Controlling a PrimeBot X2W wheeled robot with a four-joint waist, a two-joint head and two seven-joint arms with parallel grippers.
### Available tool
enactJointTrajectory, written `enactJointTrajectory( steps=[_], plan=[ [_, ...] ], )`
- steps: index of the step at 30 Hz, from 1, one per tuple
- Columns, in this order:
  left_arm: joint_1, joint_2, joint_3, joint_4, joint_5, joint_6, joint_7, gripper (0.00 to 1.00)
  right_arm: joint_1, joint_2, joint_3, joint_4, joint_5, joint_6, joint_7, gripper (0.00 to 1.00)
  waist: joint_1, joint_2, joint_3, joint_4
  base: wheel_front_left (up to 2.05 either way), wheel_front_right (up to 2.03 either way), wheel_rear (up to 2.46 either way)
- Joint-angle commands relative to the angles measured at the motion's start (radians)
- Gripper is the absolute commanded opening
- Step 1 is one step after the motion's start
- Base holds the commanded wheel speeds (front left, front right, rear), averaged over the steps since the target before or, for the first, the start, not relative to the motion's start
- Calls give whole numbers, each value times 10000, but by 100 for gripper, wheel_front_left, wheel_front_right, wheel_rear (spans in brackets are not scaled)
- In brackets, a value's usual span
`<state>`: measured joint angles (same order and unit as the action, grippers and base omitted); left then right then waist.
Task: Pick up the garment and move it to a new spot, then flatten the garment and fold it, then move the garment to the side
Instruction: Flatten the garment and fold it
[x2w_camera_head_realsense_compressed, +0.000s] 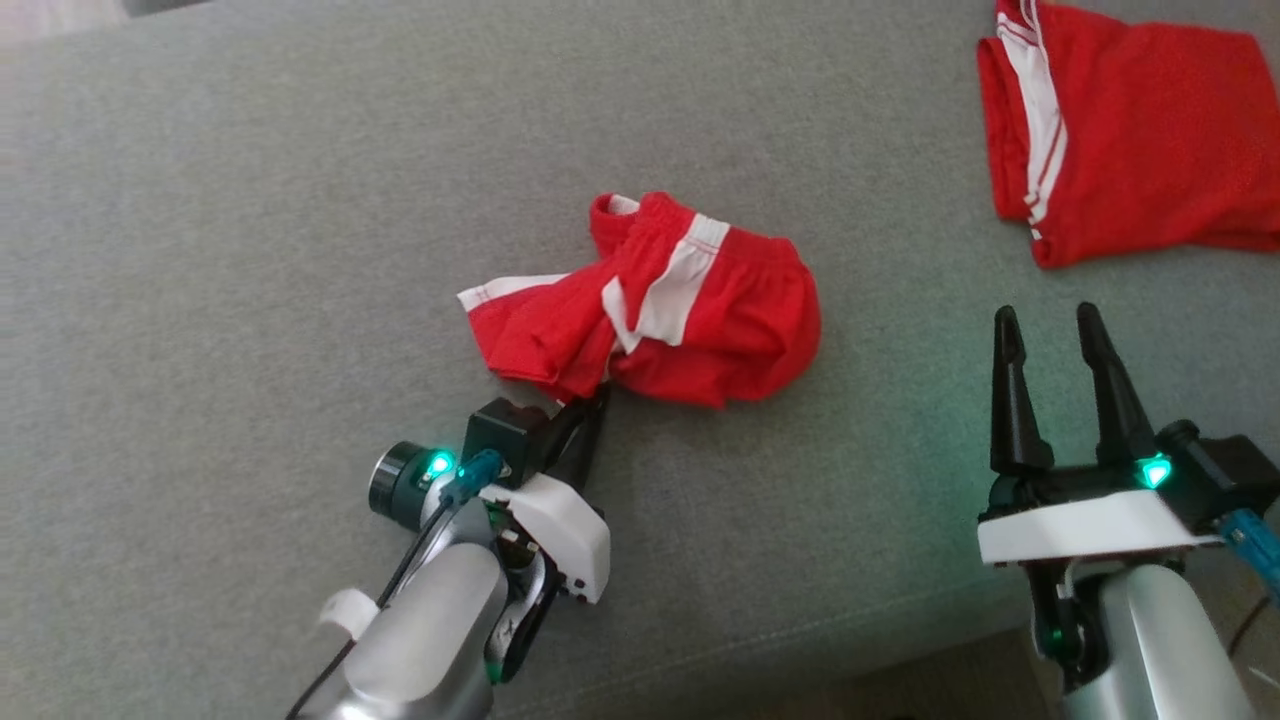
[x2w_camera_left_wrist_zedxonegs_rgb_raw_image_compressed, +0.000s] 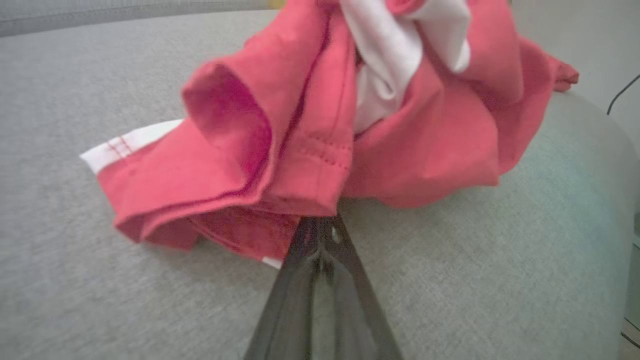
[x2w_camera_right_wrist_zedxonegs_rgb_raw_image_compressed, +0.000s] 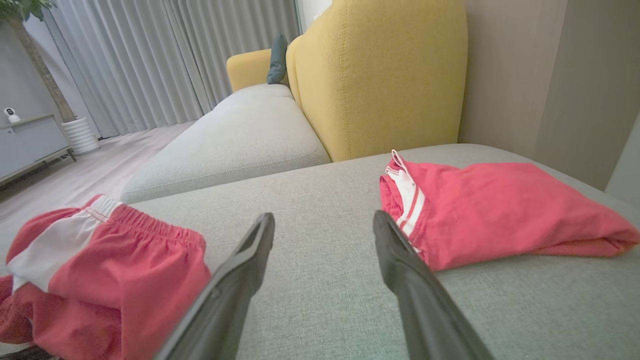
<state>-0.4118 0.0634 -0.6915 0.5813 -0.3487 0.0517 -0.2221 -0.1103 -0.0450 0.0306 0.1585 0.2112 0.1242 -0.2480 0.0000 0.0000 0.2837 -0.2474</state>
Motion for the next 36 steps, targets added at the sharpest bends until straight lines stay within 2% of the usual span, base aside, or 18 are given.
enactJointTrajectory(
  steps=[1, 8, 16, 21, 27, 36],
  plan=[
    [-116, 36, 313, -322, -24, -7, -182, 0, -220, -52, 153, -249, 43, 65, -119, 100, 0, 0, -241, 238, 0, 0, 0],
    [78, 458, 744, -1533, 84, 283, -359, 0, -78, -52, 41, -257, -38, 65, -131, 100, 0, 0, -796, 888, 0, 0, 0],
    [717, 1482, 1602, -3793, 141, 890, -378, 0, 129, -52, 10, -251, -92, 65, -134, 100, 0, 0, -1420, 1550, 0, 0, 0],
    [1424, 2069, 2117, -4429, -140, 1272, -79, 0, 219, -52, 3, -279, -134, 65, -135, 100, 0, 0, -1501, 1724, 0, 0, 0],
    [2049, 2461, 2788, -3849, -648, 1610, 33, 0, 180, -52, 53, -358, -207, 65, -68, 100, 0, 0, -1316, 1781, 0, 0, 0],
    [2027, 2208, 3060, -2144, -1068, 1572, -151, 0, 97, -52, 403, -468, -421, 65, 121, 100, 0, 0, -1218, 1811, 0, 0, 0]
  ],
)
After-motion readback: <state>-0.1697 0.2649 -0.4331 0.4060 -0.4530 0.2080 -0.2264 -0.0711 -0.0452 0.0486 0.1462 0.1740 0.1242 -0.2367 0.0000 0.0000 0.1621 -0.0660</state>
